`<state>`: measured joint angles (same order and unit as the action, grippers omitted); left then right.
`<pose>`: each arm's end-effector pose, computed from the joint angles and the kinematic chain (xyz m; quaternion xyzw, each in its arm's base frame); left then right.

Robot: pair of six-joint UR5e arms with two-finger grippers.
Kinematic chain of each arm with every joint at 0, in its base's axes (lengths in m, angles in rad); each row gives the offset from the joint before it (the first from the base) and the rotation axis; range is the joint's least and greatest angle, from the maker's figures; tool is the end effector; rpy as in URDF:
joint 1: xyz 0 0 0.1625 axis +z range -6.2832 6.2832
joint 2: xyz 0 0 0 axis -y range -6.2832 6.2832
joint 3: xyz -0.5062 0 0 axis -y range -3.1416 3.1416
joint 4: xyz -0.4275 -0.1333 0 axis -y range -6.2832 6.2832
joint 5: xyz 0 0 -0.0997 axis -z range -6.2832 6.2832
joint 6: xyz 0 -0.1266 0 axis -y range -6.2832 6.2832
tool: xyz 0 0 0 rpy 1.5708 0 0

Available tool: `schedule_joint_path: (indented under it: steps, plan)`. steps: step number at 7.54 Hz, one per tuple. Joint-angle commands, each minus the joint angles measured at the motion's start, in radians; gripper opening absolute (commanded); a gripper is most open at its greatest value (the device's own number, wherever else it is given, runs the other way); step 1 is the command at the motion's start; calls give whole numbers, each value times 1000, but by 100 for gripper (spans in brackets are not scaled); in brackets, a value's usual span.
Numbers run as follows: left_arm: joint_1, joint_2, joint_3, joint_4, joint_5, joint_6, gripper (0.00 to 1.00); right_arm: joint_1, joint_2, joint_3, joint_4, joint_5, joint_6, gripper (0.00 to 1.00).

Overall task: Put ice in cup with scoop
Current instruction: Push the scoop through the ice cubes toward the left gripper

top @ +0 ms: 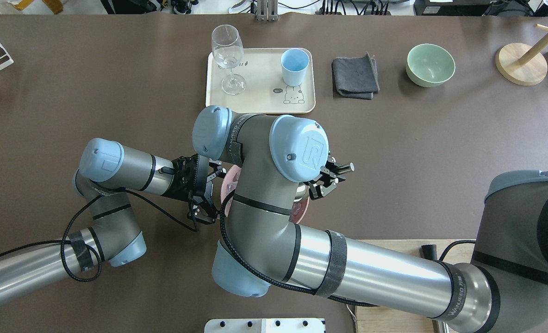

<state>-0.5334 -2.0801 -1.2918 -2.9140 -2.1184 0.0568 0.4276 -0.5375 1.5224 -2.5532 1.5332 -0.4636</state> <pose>0.6295 -0.4500 0.4069 0.5115 0.4894 0.5172 0.4810 -0.6445 -0.4454 0.1917 0.0074 0.0173 -0.7196 0.6942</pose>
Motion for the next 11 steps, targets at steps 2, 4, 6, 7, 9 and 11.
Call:
schedule_joint_path:
  steps: [2, 4, 6, 7, 9, 11]
  plan:
    - [1, 0, 0, -1, 0, 0, 98, -3, -13, -4, 85, 16, 49, 0]
    - [0, 0, 0, 1, -2, 0, 98, -3, -31, 7, 132, 41, 51, 0]
    - [1, 0, 2, 1, 0, 0, 98, -3, -51, 22, 178, 62, 52, 0]
    - [1, 0, 3, 1, 0, 0, 98, -3, -73, 41, 206, 65, 53, 0]
    - [1, 0, 6, 1, 0, 0, 98, -3, -116, 90, 241, 67, 53, 0]
    - [3, 0, 8, 1, 0, 2, 98, -1, -177, 160, 293, 85, 100, 0]
